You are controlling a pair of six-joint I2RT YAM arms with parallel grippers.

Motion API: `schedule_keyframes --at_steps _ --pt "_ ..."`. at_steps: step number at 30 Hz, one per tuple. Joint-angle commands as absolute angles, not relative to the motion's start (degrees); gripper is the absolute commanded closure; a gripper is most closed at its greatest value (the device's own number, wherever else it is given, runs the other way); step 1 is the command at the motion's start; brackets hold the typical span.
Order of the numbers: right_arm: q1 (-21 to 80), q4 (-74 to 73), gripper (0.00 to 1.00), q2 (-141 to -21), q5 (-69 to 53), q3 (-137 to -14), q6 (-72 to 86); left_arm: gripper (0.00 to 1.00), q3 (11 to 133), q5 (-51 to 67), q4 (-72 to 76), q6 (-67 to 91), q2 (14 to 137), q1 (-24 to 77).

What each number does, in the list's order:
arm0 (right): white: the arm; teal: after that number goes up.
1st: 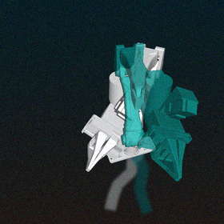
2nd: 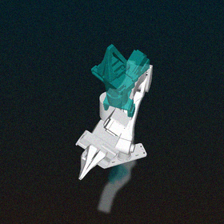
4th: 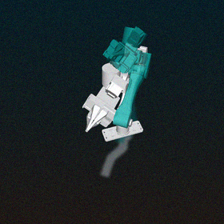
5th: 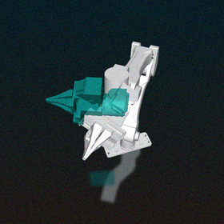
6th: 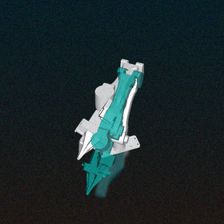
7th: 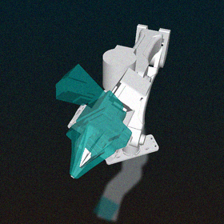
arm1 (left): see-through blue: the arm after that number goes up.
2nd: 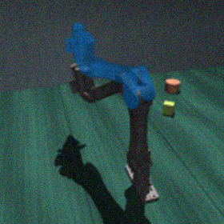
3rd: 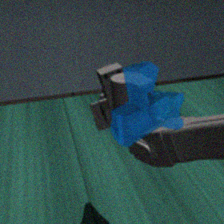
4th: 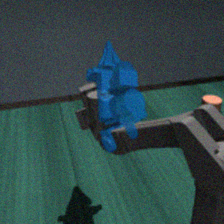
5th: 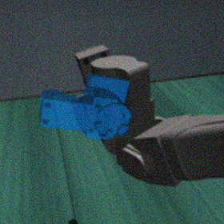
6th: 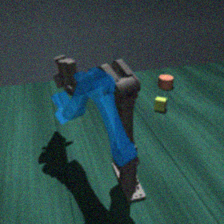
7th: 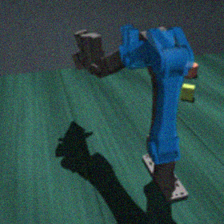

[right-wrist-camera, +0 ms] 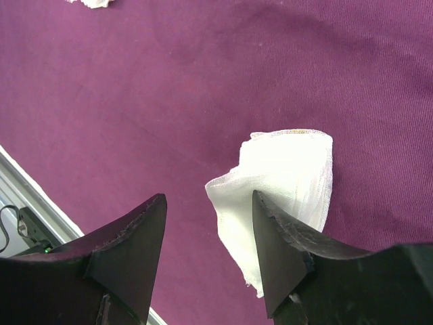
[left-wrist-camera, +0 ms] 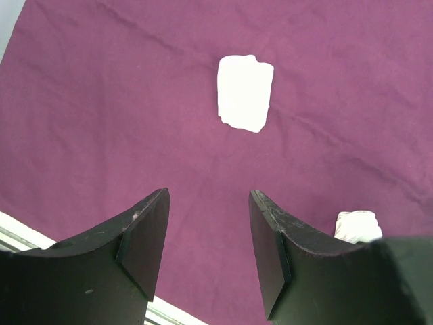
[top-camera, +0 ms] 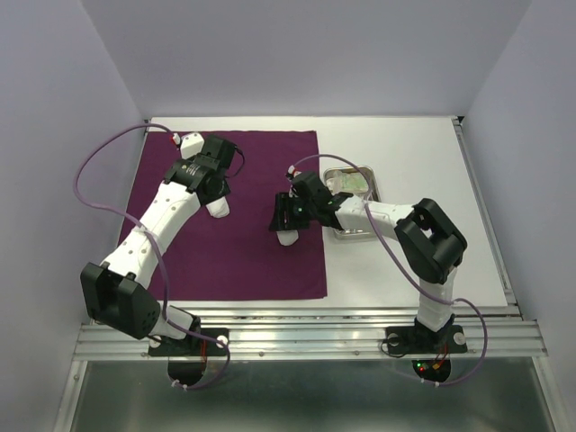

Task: Prepare the surgical pack
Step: Pick up the medical item from the surgical kit.

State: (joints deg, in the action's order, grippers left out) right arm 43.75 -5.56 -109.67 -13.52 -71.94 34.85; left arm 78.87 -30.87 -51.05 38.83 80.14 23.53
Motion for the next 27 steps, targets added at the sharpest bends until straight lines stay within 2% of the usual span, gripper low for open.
schedule_keyframes --at_steps 1,11,23,27 --pt "43.68 -4.57 0.41 -107.23 -12.92 -74.96 34.72 0.39 77.52 -31.29 -50.1 38.41 77.87 23.29" --pt "42.37 -7.03 0.37 -102.83 -8.0 -74.62 32.34 0.39 76.82 -31.2 -49.57 38.15 77.34 23.38" --pt "37.71 -9.93 0.32 -102.83 -11.42 -71.63 27.17 0.39 74.8 -30.76 -47.64 37.27 75.76 23.29" --pt "36.66 -9.76 0.32 -104.76 -16.33 -71.72 25.84 0.39 74.71 -31.55 -48.16 36.57 75.32 21.89"
